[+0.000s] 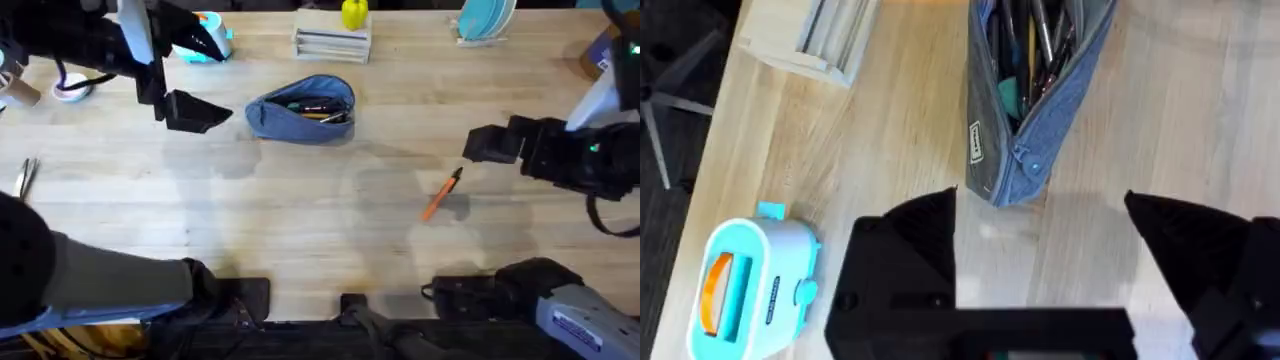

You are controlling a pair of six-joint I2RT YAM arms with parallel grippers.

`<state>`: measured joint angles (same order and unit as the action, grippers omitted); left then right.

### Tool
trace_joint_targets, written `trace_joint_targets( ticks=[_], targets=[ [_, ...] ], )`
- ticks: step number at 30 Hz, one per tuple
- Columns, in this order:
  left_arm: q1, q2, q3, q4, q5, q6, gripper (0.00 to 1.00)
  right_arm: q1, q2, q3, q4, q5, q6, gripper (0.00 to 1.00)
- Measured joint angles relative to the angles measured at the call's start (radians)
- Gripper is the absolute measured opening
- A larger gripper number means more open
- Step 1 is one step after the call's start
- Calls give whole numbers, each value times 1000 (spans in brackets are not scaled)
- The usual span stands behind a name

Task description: Unzip the bag, pick up the pens from the table one at a time and place them inside, then zip the bag closed.

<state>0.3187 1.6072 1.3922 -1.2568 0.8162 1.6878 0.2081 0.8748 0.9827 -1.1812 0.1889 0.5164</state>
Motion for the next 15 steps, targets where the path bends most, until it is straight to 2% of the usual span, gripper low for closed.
trace_joint_targets(
  ticks=[7,8,15],
  targets=[
    [0,0,0,0,0,0,993,-1,49,-3,6,-53,108,997],
    [0,0,0,0,0,0,993,6,54,-40,25,-72,160,997],
    [0,0,0,0,0,0,993,73,55,-208,139,-86,274,997]
  ],
)
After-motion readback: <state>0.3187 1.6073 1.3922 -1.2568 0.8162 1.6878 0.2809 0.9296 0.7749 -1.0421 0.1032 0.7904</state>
